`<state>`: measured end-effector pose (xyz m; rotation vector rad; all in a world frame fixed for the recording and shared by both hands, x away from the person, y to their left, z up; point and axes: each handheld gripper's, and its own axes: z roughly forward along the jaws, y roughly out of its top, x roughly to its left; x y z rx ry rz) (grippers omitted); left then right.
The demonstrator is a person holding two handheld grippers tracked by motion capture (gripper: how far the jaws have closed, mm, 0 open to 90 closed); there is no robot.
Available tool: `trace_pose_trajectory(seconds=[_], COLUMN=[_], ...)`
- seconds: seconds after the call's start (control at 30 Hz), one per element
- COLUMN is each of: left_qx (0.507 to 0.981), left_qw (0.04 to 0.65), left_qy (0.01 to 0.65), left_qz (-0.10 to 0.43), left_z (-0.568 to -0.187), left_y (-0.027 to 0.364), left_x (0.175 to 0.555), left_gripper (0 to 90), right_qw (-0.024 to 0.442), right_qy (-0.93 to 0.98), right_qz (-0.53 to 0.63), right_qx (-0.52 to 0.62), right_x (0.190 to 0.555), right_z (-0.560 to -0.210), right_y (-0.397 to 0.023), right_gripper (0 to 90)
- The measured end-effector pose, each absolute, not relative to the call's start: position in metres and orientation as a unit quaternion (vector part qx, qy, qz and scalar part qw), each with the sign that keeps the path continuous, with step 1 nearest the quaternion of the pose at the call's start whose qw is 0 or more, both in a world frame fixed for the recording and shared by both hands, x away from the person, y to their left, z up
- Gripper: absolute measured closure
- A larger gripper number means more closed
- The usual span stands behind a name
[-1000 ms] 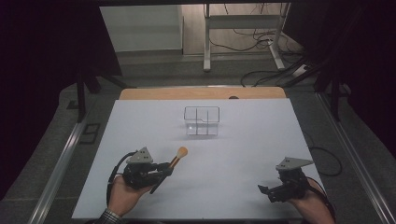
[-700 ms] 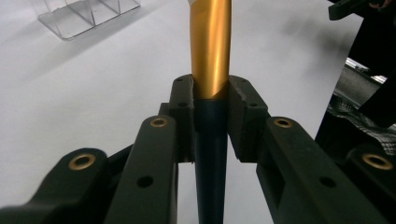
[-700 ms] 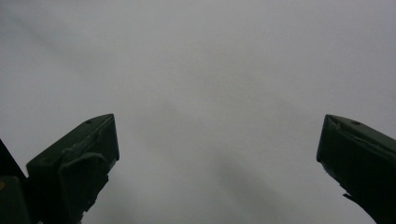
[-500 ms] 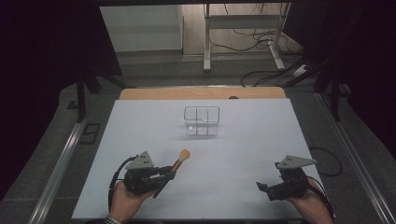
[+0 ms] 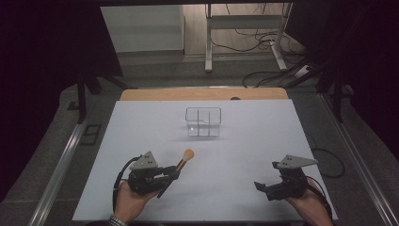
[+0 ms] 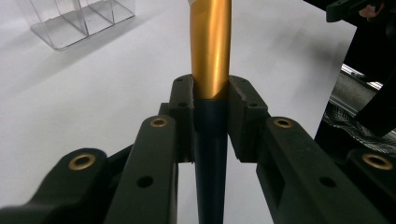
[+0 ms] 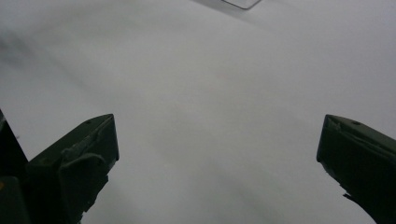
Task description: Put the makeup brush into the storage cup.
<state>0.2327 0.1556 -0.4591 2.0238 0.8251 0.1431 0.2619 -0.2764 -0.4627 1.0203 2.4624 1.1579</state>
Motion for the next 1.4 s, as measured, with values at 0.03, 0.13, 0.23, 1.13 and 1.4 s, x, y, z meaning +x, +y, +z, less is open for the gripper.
trace_pose_trajectory(seconds=[0.03, 0.13, 0.23, 1.13, 1.4], left_qx=[0.822, 0.825, 0.826, 0.823, 0.819], left_qw=[0.457, 0.455, 0.455, 0.466, 0.473], left_qy=[0.334, 0.330, 0.328, 0.316, 0.315], left_qz=[0.057, 0.057, 0.056, 0.070, 0.075], left_z=[-0.459, -0.460, -0.461, -0.462, -0.461], left_y=[0.155, 0.152, 0.150, 0.139, 0.137], left_x=[0.233, 0.235, 0.236, 0.246, 0.247], left_gripper=[73.7, 73.8, 73.7, 73.7, 73.7], right_qw=[0.116, 0.114, 0.110, 0.046, 0.025], right_qy=[0.840, 0.839, 0.837, 0.798, 0.792], right_qz=[0.399, 0.403, 0.410, 0.487, 0.506], right_qx=[0.348, 0.347, 0.346, 0.352, 0.341], right_x=[0.262, 0.264, 0.265, 0.279, 0.280], right_z=[-0.463, -0.463, -0.462, -0.455, -0.454], right_y=[-0.275, -0.272, -0.269, -0.234, -0.216], right_gripper=[0.0, 0.0, 0.0, 0.3, 0.6])
